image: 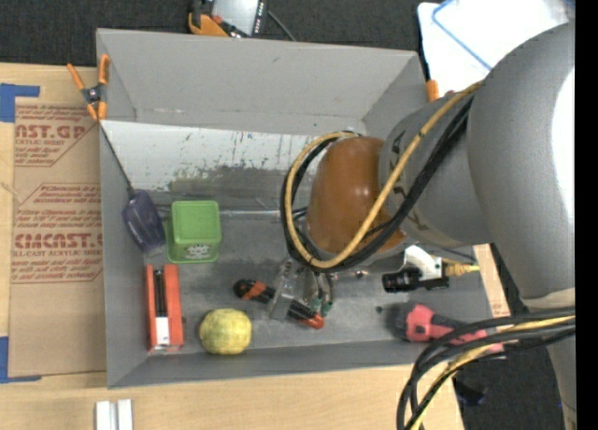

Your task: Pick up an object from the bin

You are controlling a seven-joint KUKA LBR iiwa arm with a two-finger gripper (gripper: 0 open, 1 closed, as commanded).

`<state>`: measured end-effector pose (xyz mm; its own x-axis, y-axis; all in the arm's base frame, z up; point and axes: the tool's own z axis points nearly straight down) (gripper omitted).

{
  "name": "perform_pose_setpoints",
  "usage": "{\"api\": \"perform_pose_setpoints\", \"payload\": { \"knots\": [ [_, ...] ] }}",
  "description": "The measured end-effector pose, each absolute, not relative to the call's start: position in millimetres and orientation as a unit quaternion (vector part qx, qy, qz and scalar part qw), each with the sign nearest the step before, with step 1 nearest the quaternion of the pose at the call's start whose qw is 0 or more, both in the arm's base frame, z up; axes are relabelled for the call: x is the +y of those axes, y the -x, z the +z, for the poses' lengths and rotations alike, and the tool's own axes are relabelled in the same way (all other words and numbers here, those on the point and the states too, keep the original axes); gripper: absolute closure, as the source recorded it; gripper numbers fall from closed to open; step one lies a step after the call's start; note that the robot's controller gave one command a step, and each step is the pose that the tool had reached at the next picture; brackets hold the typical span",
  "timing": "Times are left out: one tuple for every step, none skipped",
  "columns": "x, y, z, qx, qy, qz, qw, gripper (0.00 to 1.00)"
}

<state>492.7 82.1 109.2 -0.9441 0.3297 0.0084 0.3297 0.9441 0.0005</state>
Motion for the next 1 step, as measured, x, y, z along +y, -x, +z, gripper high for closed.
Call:
{"api": "perform_pose_setpoints", "payload": {
  "knots": [
    [82.4, -492.7, 128.8, -0.986, 0.167, -0.001, 0.004, 1.0]
  ]
}}
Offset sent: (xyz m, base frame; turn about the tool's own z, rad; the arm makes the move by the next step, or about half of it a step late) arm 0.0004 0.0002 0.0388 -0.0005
